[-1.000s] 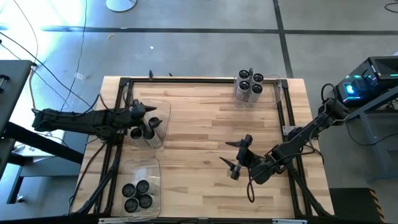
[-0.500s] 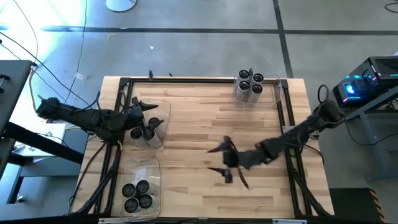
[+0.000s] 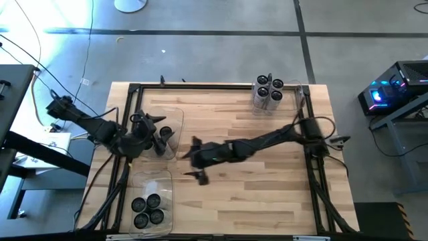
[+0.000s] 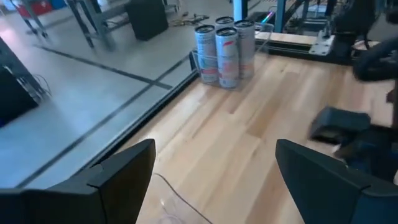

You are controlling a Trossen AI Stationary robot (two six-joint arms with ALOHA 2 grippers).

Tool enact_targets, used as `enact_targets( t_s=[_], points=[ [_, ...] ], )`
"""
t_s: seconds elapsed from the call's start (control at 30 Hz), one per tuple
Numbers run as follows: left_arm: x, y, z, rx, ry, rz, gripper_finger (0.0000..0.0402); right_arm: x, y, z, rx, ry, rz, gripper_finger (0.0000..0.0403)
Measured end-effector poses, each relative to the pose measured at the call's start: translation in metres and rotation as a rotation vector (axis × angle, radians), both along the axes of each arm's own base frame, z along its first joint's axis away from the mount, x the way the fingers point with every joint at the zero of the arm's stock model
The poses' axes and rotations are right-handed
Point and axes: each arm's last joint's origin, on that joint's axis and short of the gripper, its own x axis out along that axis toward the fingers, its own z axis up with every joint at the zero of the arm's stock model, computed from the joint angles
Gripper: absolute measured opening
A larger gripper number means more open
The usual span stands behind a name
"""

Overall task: Sort soda cans
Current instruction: Adjust the top left and right transparent bins

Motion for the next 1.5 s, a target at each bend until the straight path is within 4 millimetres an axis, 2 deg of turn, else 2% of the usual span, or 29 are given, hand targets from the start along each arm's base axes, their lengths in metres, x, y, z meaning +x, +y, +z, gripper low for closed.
enact_targets(
  t_s=[0.13,0.3,0.43,0.53,0.73,1.0,1.2,1.37,1.5],
  points=[
    [-0.008,-0.006,-0.004,-0.046,0.005,-0.014,0.0325,0.039,-0.002,0.009,-0.067,0.077,-0.004,0.0298],
    [-0.019,-0.008,-0.008,-0.075,0.008,-0.005,0.0325,0.075,-0.007,-0.002,-0.182,0.146,-0.032,0.0296],
    [-0.023,-0.009,-0.011,-0.099,0.014,0.002,0.0325,0.091,-0.014,-0.006,-0.232,0.165,-0.085,0.0278],
    [-0.024,-0.011,-0.011,-0.096,0.018,-0.013,0.0325,0.098,-0.020,-0.018,-0.236,0.197,-0.103,0.0251],
    [-0.024,-0.012,-0.011,-0.105,0.002,-0.005,0.0325,0.099,-0.031,-0.032,-0.213,0.253,-0.121,0.0177],
    [-0.025,-0.011,-0.014,-0.133,-0.001,0.020,0.0325,0.098,-0.035,-0.033,-0.184,0.279,-0.114,0.0087],
    [-0.025,-0.011,-0.014,-0.145,-0.009,0.027,0.0325,0.092,-0.037,-0.031,-0.137,0.353,-0.121,0.0047],
    [-0.025,-0.011,-0.014,-0.153,-0.008,0.027,0.0325,0.083,-0.039,-0.027,-0.185,0.423,-0.102,0.0018],
    [-0.026,-0.011,-0.014,-0.152,-0.005,0.028,0.0325,0.077,-0.041,-0.023,-0.230,0.477,-0.089,0.0010]
  ],
)
